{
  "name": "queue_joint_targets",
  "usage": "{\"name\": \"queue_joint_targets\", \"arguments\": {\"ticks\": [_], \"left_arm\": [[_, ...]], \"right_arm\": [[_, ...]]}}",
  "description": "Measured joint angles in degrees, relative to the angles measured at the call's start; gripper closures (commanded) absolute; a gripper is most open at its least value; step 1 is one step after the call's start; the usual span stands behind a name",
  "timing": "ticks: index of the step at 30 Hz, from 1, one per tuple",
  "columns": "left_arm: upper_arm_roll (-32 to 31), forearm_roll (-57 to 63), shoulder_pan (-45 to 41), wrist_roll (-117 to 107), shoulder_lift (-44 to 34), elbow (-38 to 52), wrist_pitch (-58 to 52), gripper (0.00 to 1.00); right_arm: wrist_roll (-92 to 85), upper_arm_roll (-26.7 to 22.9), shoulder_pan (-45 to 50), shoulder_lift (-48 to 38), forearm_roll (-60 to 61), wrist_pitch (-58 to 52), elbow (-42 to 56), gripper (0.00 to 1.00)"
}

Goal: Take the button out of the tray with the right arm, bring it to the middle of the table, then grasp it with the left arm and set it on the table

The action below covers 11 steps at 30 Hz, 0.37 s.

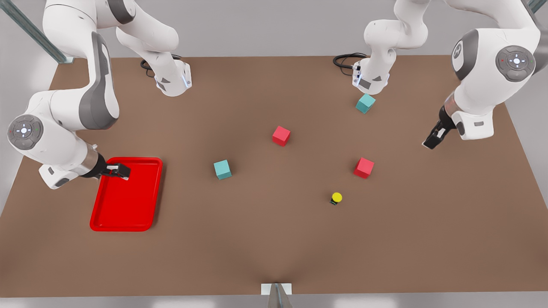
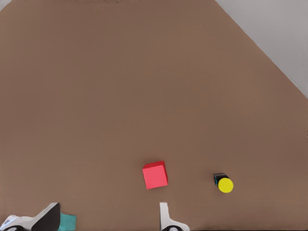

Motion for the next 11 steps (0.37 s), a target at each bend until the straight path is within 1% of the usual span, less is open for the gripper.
{"name": "queue_joint_targets", "arguments": {"ticks": [4,6,9,10,11], "left_arm": [[0.0,-0.4,0.7,11.1,0.0,0.0,0.6,0.0],[0.0,-0.4,0.8,15.8,0.0,0.0,0.8,0.0],[0.0,-0.5,0.4,22.0,0.0,0.0,0.8,0.0],[0.0,-0.6,0.2,23.8,0.1,0.1,0.8,0.0],[-0.1,-0.6,0.0,25.6,0.1,0.2,0.8,0.0]], "right_arm": [[0.5,0.1,0.2,0.0,0.1,-1.3,0.1,0.0],[0.7,0.3,4.7,1.8,0.2,-2.0,0.2,0.0],[1.1,0.3,15.4,8.4,0.1,-2.5,0.9,0.0],[1.1,0.2,16.4,9.3,0.1,-2.6,1.2,0.0],[1.2,0.1,15.5,9.6,0.1,-2.7,2.4,0.0]]}}
